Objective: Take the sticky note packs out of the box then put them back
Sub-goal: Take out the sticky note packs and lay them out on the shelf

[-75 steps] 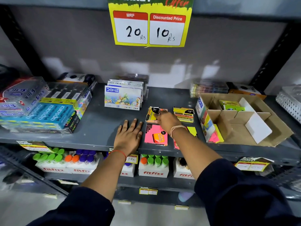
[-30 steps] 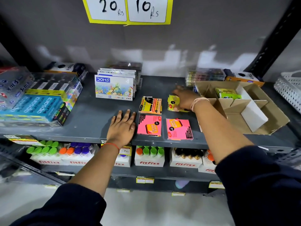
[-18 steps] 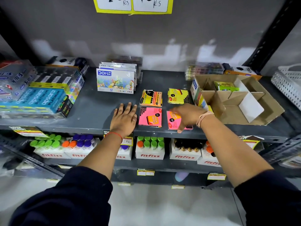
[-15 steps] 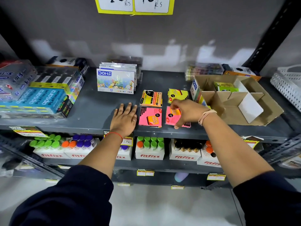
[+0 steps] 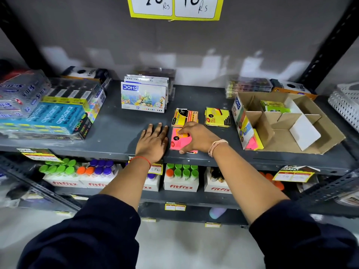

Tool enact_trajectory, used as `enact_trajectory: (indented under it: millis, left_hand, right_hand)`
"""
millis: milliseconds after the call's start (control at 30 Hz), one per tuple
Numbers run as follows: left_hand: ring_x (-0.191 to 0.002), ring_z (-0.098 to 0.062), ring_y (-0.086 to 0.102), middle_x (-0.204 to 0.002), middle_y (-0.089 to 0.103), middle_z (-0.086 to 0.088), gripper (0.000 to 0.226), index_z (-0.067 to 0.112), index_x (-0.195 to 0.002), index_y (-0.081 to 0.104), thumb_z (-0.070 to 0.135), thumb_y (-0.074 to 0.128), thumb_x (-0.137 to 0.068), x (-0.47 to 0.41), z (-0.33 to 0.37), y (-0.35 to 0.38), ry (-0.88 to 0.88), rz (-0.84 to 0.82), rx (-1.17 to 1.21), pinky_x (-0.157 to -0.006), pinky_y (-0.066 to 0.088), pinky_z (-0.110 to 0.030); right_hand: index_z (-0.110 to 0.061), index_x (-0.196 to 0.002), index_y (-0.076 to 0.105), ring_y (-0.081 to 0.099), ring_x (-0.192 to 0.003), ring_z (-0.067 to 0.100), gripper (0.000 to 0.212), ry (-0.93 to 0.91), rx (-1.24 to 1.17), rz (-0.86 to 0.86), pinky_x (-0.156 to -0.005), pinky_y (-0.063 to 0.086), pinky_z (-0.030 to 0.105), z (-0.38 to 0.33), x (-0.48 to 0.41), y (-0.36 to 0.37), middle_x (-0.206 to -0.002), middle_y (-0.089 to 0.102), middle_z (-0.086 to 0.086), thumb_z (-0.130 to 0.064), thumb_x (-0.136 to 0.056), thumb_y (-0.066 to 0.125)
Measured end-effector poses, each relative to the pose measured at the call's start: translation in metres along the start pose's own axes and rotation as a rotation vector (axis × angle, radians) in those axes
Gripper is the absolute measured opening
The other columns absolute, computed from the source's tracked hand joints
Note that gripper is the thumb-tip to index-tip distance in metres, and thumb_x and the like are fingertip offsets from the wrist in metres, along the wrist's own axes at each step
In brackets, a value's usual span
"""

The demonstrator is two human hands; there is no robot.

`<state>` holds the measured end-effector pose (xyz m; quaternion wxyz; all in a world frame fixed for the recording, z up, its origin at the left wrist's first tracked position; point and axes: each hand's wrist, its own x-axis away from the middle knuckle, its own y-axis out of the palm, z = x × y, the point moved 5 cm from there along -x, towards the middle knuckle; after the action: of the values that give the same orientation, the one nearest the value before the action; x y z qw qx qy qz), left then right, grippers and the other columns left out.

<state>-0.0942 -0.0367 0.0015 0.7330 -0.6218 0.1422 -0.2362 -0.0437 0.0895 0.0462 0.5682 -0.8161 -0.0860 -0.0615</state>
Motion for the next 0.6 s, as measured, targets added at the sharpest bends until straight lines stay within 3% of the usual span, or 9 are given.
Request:
enact_trajectory:
  millis: [67,133,200,267,433,600]
  left_hand:
    - [-0.148,-0.027,-0.001,-0.161,0.004,-0.001,0.051,0.022,-0.15,0.008,0.03,0.02,-0.101,0.0,0.0,0.001,0.001,-0.009,0.001,-0.121,0.003,-0.04]
    - [-0.148,-0.027,-0.003,-0.161,0.003,-0.001,0.051,0.023,-0.15,0.007,0.031,0.02,-0.101,0.0,0.0,0.001,-0.001,-0.02,0.008,-0.121,0.002,-0.04]
    - [-0.148,-0.027,-0.003,-0.161,0.002,-0.001,0.051,0.023,-0.15,0.007,0.032,0.019,-0.101,0.0,-0.001,0.0,-0.004,-0.029,0.015,-0.121,0.002,-0.04]
    - [-0.148,-0.027,-0.004,-0.161,0.001,-0.001,0.052,0.023,-0.15,0.006,0.034,0.019,-0.101,-0.001,-0.001,0.001,-0.005,-0.039,0.009,-0.121,0.001,-0.041]
    - [-0.148,-0.026,-0.007,-0.161,-0.002,0.0,0.054,0.024,-0.15,0.006,0.037,0.022,-0.1,-0.003,0.0,0.001,-0.033,-0.085,0.025,-0.121,-0.001,-0.041]
    - [-0.148,-0.026,-0.009,-0.161,-0.003,0.0,0.055,0.023,-0.15,0.006,0.035,0.024,-0.1,-0.002,0.004,0.0,-0.056,-0.086,0.038,-0.121,-0.001,-0.04]
  right_hand:
    - [-0.016,-0.139,0.046,0.025,-0.142,0.025,0.078,0.028,-0.021,0.024,-0.118,0.023,0.034,0.002,0.005,0.0,-0.153,0.029,0.011,-0.035,-0.07,0.078]
    - [-0.018,-0.14,0.044,0.019,-0.144,0.026,0.08,0.102,-0.132,0.168,-0.12,0.019,0.035,0.007,0.015,-0.005,-0.155,0.025,0.01,-0.036,-0.07,0.078]
    - [-0.013,-0.136,0.047,0.028,-0.138,0.028,0.074,0.213,-0.222,0.385,-0.115,0.024,0.034,0.01,0.03,-0.009,-0.145,0.038,0.011,-0.038,-0.072,0.076]
    - [-0.006,-0.126,0.05,0.038,-0.126,0.029,0.065,0.323,-0.283,0.496,-0.108,0.031,0.036,0.009,0.041,-0.002,-0.129,0.05,0.012,-0.041,-0.076,0.072]
    - [-0.001,-0.119,0.051,0.046,-0.117,0.033,0.053,0.406,-0.404,0.487,-0.1,0.034,0.038,0.006,0.04,0.024,-0.121,0.057,0.018,-0.04,-0.085,0.063]
    - [0.0,-0.123,0.05,0.046,-0.119,0.034,0.049,0.437,-0.424,0.482,-0.102,0.035,0.038,0.008,0.04,0.023,-0.122,0.058,0.02,-0.036,-0.089,0.058]
